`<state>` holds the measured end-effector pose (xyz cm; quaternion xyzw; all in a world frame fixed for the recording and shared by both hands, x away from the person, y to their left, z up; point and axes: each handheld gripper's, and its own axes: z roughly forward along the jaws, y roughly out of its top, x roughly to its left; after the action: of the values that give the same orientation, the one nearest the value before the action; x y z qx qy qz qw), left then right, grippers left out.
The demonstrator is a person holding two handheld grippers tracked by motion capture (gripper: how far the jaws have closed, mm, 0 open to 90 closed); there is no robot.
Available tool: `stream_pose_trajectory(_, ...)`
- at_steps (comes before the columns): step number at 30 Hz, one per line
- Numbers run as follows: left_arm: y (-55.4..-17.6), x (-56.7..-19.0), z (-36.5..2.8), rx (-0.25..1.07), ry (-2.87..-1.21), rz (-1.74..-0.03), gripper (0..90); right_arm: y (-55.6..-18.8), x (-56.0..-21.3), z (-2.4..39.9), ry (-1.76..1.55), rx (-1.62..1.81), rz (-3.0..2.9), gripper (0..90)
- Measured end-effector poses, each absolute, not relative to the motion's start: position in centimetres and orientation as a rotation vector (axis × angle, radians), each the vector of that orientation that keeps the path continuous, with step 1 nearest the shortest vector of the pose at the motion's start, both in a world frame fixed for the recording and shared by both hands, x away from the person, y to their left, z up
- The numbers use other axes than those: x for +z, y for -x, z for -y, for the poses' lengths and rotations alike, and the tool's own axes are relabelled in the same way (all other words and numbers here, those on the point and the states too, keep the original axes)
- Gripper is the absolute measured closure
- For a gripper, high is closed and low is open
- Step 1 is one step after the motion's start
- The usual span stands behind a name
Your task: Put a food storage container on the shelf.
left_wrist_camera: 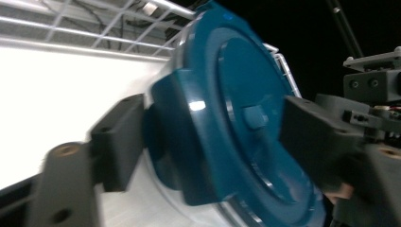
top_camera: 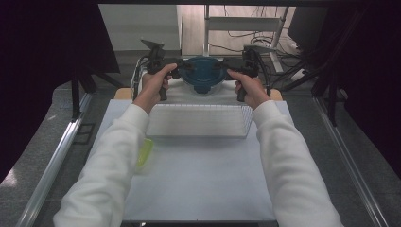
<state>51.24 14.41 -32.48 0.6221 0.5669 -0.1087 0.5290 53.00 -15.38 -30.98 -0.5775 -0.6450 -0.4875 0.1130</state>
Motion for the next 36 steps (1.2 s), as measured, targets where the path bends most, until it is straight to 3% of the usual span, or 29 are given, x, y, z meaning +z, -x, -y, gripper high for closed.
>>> stream_pose_trajectory(5, -50.5, -31.8, -14.5, -0.174, -1.485, -1.335, 15.9, -51.7, -29.7, 15.4, 1.699, -1.543, 2.024, 6.9)
stream_pose_trajectory(11, -48.6, -30.5, -15.0, -0.082, -1.521, -1.287, 16.1, -50.1, -28.3, 16.0, 1.671, -1.594, 2.188, 6.0)
stream_pose_trajectory(15, -46.3, -30.3, -15.1, 0.037, -1.579, -1.263, 17.3, -48.6, -28.0, 16.8, 1.612, -1.608, 2.307, 8.6)
stream_pose_trajectory(24, -38.8, -32.0, -15.8, 0.051, -1.65, -1.083, 21.6, -42.5, -29.8, 19.7, 1.359, -1.687, 2.416, 19.5)
stream_pose_trajectory(36, -32.9, -35.6, -15.4, 0.12, -1.747, -1.001, 22.8, -35.4, -32.6, 20.3, 1.213, -1.699, 2.571, 21.9)
